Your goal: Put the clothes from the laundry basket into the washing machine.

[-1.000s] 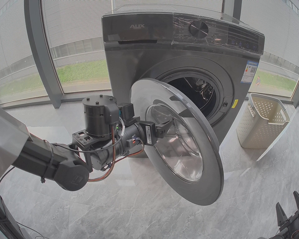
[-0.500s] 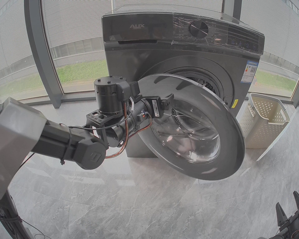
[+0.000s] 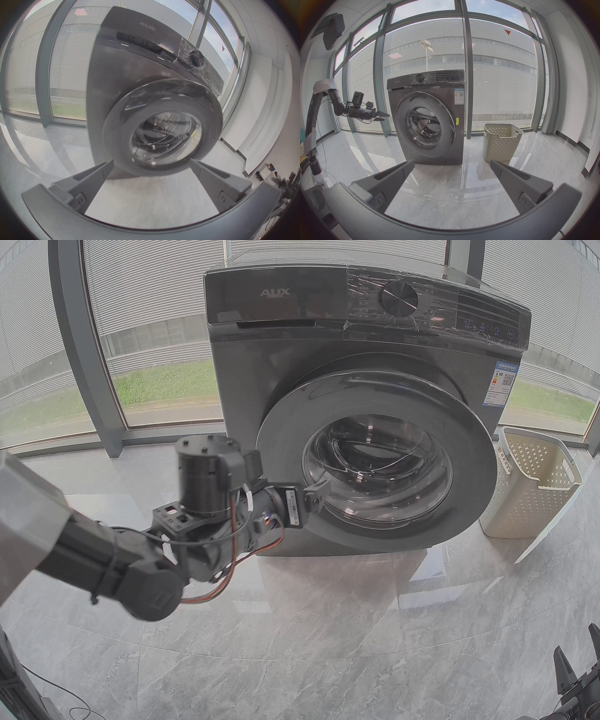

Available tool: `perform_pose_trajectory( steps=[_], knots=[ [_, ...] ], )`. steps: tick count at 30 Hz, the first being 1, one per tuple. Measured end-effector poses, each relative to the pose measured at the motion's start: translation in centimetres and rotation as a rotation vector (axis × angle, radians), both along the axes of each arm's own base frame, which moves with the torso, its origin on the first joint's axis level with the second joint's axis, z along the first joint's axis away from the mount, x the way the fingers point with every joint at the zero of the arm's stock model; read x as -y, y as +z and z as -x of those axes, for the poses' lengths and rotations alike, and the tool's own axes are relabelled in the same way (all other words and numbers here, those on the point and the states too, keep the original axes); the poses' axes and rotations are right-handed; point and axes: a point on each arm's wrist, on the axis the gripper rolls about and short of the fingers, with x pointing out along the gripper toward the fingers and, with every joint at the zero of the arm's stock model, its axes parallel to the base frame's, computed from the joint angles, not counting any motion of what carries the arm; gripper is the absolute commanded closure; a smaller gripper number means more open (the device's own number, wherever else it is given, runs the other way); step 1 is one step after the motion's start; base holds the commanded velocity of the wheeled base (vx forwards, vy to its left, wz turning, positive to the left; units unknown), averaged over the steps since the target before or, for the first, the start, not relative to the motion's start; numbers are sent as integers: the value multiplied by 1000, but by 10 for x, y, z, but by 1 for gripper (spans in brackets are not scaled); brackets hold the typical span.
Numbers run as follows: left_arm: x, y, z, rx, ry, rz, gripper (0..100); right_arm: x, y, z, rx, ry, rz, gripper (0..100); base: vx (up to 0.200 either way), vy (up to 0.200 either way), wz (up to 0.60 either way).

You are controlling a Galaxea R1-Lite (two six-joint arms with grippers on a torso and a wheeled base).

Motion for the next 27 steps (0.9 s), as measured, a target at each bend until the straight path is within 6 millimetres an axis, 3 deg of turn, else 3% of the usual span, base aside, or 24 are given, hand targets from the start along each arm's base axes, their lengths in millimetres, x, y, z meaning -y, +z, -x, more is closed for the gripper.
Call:
perform_pose_trajectory(
  steps=[14,19,27],
  knots=[
    [-117,12,130,35,47,-122,0,0,0,0,0,0,0,0,0,0,0],
    [-156,-3,178,47,79,-165,0,0,0,0,0,0,0,0,0,0,0],
    [-195,-25,223,78,197,-176,0,0,0,0,0,-2,2,0,0,0,0]
  ],
)
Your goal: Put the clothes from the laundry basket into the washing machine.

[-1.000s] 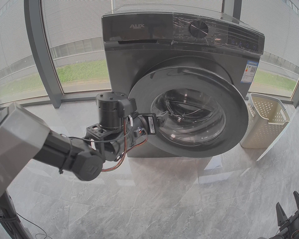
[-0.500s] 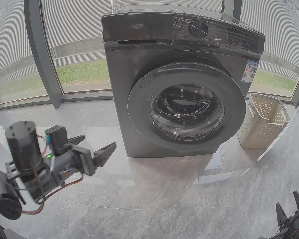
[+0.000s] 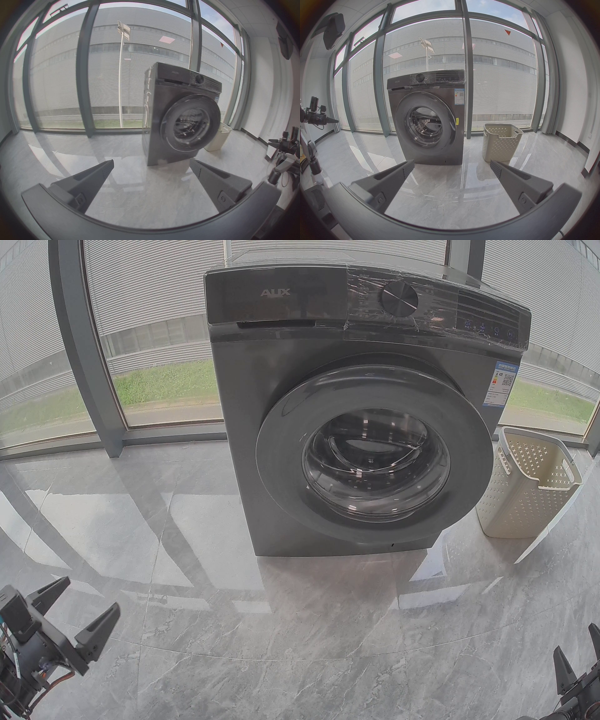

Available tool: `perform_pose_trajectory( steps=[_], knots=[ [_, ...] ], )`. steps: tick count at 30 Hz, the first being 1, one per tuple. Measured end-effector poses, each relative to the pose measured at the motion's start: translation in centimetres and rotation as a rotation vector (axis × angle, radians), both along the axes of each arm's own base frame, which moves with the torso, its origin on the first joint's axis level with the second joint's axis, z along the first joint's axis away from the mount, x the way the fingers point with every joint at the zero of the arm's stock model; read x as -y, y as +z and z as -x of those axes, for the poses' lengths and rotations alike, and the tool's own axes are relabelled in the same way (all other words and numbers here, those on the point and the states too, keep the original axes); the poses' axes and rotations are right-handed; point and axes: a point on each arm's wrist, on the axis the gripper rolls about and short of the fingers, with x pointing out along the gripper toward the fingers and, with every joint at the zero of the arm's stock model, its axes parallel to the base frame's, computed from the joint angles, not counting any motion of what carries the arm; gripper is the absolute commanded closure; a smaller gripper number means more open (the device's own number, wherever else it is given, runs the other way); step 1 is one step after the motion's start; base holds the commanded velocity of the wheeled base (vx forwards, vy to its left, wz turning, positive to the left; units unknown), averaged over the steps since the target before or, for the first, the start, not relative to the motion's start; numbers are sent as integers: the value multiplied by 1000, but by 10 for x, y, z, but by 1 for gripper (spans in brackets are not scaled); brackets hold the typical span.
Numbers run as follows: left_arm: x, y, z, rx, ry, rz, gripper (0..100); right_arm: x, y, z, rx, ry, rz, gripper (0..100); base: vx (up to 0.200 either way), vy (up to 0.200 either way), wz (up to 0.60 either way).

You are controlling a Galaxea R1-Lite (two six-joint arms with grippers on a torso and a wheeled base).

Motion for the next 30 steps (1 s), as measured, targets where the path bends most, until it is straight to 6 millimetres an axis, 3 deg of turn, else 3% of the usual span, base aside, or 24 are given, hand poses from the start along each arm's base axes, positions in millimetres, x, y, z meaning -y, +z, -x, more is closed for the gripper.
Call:
perform_pose_trajectory(
  steps=[9,18,26,30],
  knots=[
    [-24,-23,35,52,185,-37,0,0,0,0,0,0,1,0,0,0,0],
    [-30,-53,66,-27,243,-81,0,0,0,0,0,5,4,0,0,0,0],
    [-29,-61,85,101,292,-68,0,-1,4,0,38,37,11,0,0,0,0],
    [-30,-62,88,126,338,-59,0,-1,21,5,118,54,1,0,0,0,0]
  ],
)
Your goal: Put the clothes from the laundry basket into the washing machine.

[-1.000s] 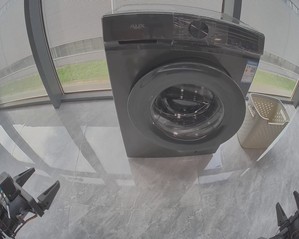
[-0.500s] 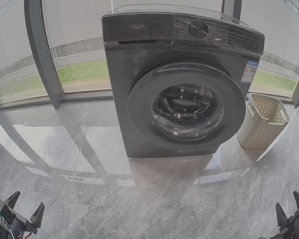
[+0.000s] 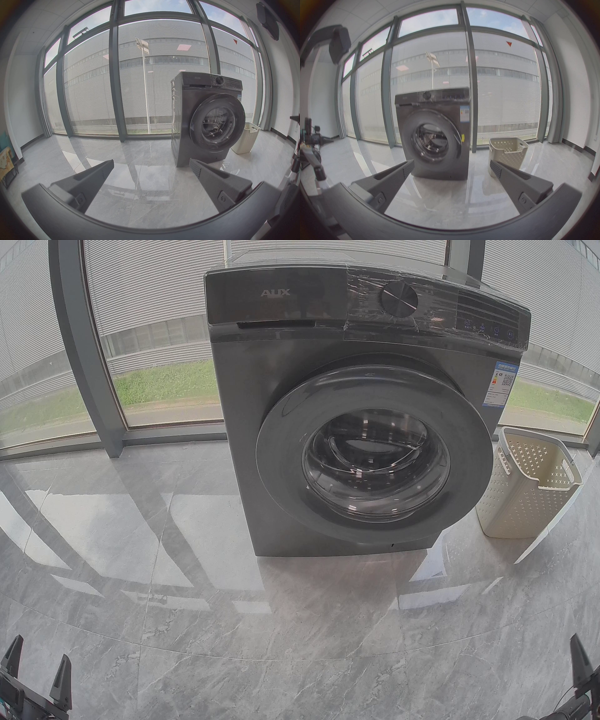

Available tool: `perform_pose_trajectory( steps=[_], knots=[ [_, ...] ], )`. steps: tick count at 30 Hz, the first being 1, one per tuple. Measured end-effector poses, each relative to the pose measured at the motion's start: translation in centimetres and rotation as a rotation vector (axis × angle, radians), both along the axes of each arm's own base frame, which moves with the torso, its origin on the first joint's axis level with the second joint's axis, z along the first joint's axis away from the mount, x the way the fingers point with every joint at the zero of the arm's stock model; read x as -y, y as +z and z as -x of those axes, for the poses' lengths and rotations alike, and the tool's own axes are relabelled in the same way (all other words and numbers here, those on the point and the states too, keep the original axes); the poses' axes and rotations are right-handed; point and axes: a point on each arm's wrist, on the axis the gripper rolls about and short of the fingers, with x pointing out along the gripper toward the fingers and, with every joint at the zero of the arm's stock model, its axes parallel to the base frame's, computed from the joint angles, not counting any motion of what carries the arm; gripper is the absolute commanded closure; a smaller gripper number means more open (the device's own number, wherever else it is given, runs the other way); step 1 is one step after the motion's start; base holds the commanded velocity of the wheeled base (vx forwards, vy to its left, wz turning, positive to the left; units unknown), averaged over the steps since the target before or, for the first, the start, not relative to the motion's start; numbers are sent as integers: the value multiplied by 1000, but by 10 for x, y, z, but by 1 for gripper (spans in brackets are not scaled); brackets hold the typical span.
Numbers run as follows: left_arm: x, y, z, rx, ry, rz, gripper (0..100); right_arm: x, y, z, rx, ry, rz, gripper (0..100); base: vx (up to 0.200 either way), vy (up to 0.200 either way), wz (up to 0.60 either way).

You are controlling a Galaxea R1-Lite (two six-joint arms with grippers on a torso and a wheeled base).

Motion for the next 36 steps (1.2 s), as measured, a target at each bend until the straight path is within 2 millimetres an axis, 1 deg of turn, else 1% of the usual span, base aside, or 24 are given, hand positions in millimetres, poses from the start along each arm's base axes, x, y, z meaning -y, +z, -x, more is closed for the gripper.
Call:
perform_pose_trajectory(
  steps=[4,6,10,15,22,24,27,30,33,36],
  knots=[
    [0,-2,2,9,-6,14,0,-1,25,9,39,38,-31,0,0,0,0],
    [1,-3,3,4,-35,16,0,-2,34,11,28,100,-56,0,0,0,0],
    [1,-5,4,4,-71,15,0,-4,42,4,-57,239,-124,0,0,0,0],
    [1,-6,5,10,-89,14,0,-6,55,-21,-161,350,-194,0,0,0,0],
    [1,-7,5,11,-92,17,0,-11,76,-72,-191,418,-221,0,0,-200,0],
    [1,-7,5,11,-91,19,0,-14,79,-88,-209,438,-224,0,0,-200,0],
    [1,-7,5,10,-91,21,0,-18,79,-106,-243,479,-228,0,0,-200,0],
    [1,-7,5,9,-90,23,0,-24,77,-117,-297,518,-230,0,0,-200,0],
    [1,-7,5,9,-89,24,0,-28,75,-125,-333,546,-231,0,0,-200,0],
    [1,-7,5,9,-89,24,0,-32,75,-129,-356,571,-228,0,0,0,0]
  ],
)
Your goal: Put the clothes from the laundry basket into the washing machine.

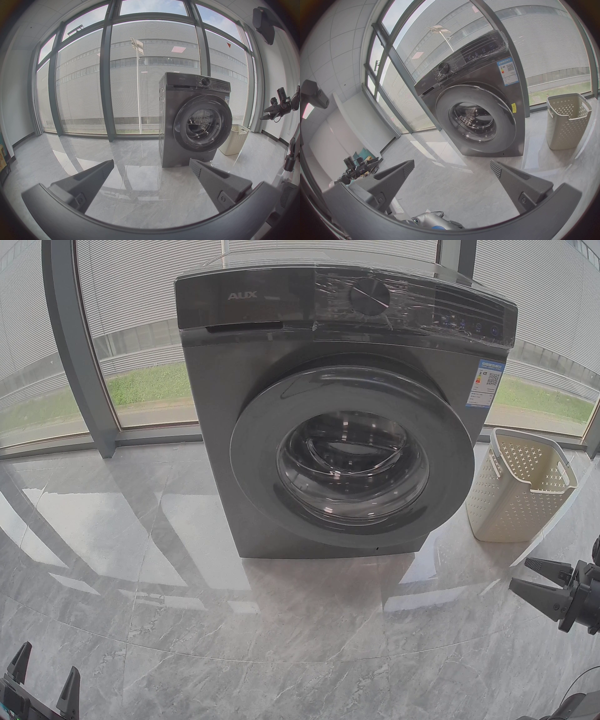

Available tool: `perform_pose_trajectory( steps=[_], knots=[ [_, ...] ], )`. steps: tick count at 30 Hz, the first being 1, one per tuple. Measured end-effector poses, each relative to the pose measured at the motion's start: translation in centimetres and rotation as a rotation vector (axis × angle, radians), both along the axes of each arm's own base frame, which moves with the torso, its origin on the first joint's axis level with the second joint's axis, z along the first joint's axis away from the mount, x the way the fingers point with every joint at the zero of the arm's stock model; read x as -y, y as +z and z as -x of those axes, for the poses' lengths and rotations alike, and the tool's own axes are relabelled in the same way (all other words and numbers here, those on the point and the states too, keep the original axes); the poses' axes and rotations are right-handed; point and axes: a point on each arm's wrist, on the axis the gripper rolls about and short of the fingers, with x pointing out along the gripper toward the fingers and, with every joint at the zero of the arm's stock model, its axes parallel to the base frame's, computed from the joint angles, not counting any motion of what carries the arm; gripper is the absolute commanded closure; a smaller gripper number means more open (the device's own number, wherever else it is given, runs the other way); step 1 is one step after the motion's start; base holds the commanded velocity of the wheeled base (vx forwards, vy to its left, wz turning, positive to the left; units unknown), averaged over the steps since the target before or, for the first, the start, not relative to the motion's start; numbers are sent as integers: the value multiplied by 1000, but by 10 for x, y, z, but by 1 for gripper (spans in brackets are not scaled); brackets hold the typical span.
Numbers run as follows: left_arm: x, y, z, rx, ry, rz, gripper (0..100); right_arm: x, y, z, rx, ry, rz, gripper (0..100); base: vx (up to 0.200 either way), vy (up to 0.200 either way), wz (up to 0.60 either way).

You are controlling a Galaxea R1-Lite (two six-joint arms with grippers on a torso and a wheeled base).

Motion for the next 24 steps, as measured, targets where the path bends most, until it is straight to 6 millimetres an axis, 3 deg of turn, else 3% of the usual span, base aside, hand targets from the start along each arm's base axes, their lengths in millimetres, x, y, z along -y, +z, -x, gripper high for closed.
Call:
perform_pose_trajectory(
  steps=[6,17,18,21,24],
  knots=[
    [0,0,0,0,0,-1,0,-9,1,-4,-3,78,20,0,0,0,0],
    [0,0,0,0,0,-1,0,-19,-1,-7,-23,153,34,0,200,0,0],
    [0,0,0,0,0,-1,0,-20,-1,-8,-25,156,36,100,200,0,0],
    [0,0,0,0,0,-2,0,-21,-2,-10,-30,160,45,100,200,0,0],
    [0,0,0,0,0,-3,0,-23,-2,-14,-35,162,55,100,0,0,0]
  ],
)
